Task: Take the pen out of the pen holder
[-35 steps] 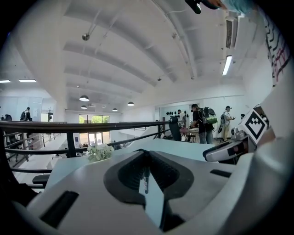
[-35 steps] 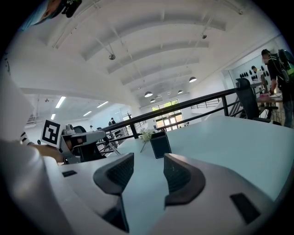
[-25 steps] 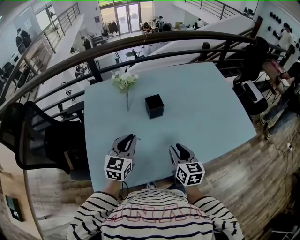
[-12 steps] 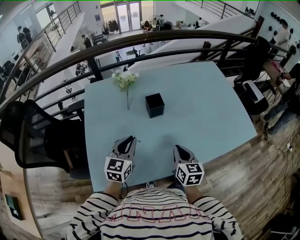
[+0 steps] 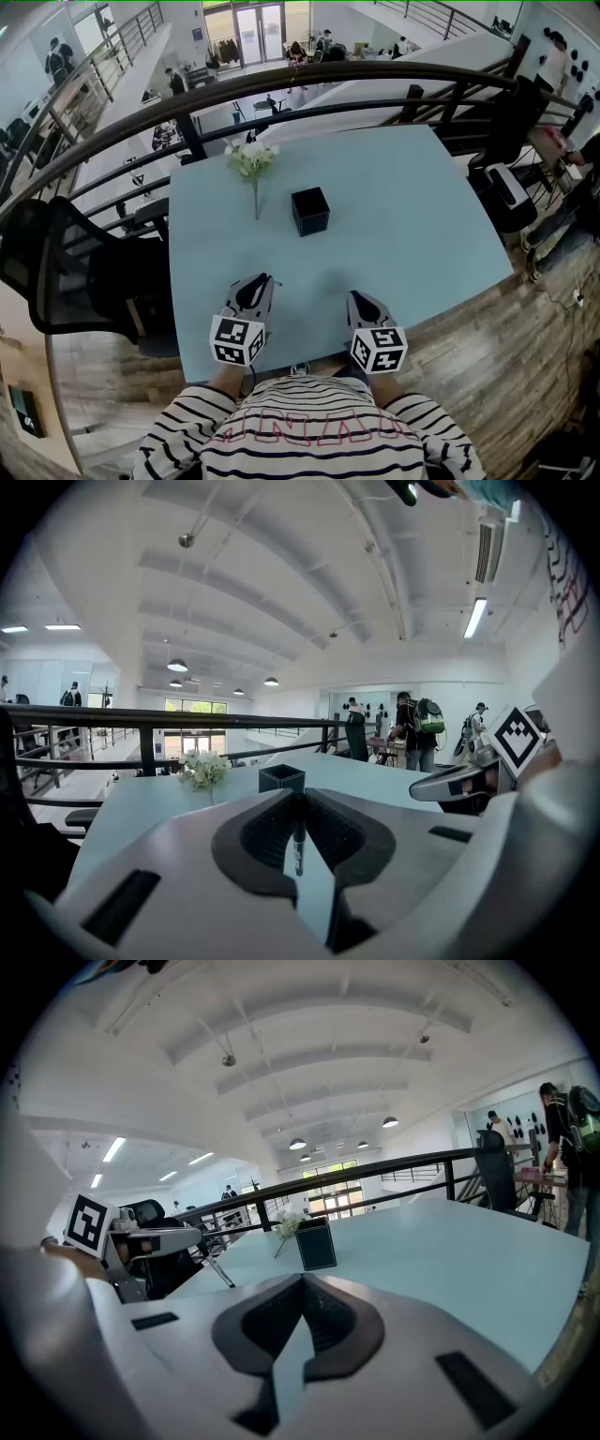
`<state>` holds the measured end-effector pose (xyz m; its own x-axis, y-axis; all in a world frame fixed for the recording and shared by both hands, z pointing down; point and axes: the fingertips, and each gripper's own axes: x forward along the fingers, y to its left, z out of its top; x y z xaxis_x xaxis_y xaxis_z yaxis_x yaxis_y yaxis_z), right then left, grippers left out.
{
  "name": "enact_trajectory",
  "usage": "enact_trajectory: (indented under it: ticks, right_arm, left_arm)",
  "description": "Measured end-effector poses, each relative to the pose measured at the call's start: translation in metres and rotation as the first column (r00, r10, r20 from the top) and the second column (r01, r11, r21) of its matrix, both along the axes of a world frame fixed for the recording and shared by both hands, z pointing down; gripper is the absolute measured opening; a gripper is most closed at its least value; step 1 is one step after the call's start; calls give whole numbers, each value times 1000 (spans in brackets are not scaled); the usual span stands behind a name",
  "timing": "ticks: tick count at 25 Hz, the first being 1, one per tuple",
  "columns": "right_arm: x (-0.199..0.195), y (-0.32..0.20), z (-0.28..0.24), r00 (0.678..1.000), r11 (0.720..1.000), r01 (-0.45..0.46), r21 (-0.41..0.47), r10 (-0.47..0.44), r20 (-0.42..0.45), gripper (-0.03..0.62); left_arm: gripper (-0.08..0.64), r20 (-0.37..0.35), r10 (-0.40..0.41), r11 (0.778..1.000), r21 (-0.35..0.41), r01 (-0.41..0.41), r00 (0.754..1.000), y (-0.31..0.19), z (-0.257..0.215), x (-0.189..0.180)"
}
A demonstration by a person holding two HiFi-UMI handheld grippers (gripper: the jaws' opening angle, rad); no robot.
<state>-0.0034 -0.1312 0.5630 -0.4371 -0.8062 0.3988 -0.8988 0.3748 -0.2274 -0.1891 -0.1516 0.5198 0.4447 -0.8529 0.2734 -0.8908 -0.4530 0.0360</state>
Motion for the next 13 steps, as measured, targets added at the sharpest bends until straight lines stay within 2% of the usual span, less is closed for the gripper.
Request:
enact_trajectory:
  ticks: [13]
  right_arm:
    - [-2,-4,-1,1000,1000,29,3,-29,4,26]
  left_arm:
    - [55,-4,-9,1000,-3,9,1000,-4,0,5]
